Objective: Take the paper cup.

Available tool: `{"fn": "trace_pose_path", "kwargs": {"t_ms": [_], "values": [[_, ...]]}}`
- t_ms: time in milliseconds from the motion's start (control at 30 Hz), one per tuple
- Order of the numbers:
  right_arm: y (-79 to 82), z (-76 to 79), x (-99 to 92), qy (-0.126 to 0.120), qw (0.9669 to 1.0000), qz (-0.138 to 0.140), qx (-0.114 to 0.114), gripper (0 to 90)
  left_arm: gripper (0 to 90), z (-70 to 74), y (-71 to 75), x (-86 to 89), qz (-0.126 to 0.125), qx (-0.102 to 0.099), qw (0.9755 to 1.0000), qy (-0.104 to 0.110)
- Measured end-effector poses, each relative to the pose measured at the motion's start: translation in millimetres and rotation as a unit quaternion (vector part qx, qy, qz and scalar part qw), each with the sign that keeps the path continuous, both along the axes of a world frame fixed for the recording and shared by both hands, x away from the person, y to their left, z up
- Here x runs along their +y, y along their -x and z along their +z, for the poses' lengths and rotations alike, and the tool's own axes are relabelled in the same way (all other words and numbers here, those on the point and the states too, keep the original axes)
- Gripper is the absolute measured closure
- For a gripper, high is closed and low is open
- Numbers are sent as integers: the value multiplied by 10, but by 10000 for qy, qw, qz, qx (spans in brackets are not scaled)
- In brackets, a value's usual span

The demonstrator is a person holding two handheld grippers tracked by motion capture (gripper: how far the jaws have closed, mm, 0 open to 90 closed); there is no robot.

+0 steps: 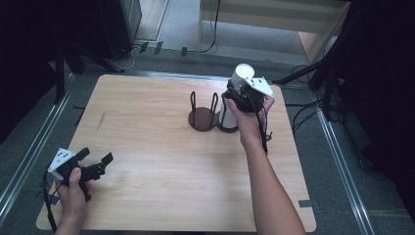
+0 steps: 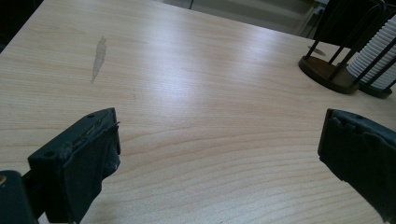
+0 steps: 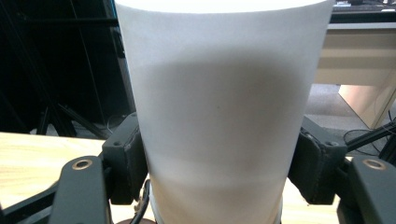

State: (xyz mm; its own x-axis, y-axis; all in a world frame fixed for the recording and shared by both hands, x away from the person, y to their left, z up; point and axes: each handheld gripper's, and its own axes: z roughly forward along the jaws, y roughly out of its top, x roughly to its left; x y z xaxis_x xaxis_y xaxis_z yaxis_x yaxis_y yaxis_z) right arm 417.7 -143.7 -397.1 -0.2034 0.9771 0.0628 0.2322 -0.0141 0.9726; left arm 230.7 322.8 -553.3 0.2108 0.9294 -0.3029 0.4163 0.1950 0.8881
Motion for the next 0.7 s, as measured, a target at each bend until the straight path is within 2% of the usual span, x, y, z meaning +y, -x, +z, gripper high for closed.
{"fn": "trace_pose_path", "kwargs": {"t_ms": [67, 167, 400, 700], "values": [[34, 64, -31, -17, 10000, -15, -30, 309, 0, 0, -1, 0, 7, -4, 10000, 7], [45, 80, -47, 40, 10000, -20, -24, 309, 0, 0, 0, -1, 3, -1, 10000, -1], [130, 148, -120, -38, 10000, 20, -47, 310, 0, 1, 2, -4, -50, -44, 10000, -24], [411, 181, -185, -226, 9996, 179, -81, 308, 0, 0, 0, -2, -41, -37, 10000, -9]]}}
